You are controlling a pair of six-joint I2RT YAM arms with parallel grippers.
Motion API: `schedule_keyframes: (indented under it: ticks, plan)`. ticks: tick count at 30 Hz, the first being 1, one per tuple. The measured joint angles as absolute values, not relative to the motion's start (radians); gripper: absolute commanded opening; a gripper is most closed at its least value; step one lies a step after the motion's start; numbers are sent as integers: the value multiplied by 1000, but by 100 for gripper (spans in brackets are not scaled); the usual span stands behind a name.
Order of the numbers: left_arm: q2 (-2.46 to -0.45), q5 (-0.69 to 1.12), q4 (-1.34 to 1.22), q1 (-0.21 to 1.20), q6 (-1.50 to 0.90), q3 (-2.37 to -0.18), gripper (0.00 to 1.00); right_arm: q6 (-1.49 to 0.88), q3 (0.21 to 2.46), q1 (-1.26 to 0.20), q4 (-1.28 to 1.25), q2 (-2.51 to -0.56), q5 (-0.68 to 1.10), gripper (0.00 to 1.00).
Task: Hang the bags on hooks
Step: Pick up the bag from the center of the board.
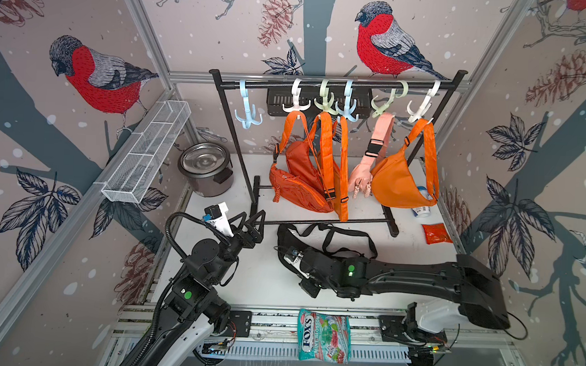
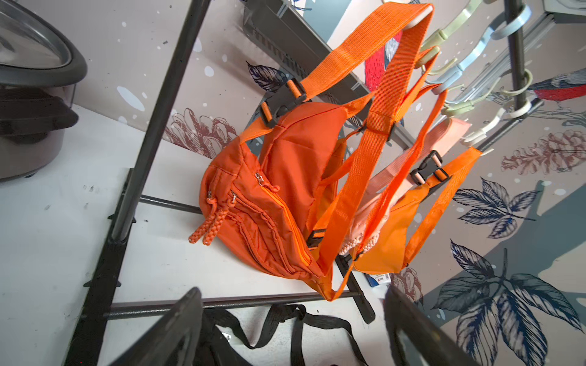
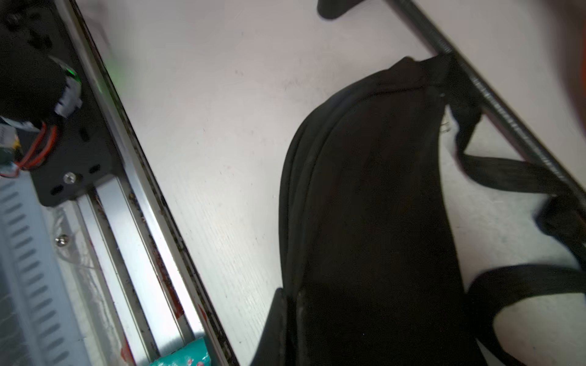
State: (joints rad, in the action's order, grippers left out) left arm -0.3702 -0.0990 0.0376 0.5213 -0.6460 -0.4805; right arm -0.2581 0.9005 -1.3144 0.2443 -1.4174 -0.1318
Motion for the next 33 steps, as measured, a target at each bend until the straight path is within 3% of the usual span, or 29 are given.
schedule_keyframes:
  ticks: [12,16,26,28,29,33]
  plan:
    - [-529,218,-81,524,-710,-519,93,-258,774,-1188,69,-1003,-215,2]
    - [-591,288,-150,568,-765,-506,97,-253,766,-1184,36,-977,-237,2]
    - [-782,301,-227,706,-788,-556,96,-190,823,-1290,9,-1045,-319,2]
    - [-800,302,-228,714,-788,-572,89,-178,839,-1317,7,-1069,-334,2]
    - [-809,301,-229,718,-786,-581,80,-172,848,-1330,7,-1082,-343,2]
    - [-838,287,-219,730,-765,-627,32,-153,879,-1354,15,-1113,-366,2]
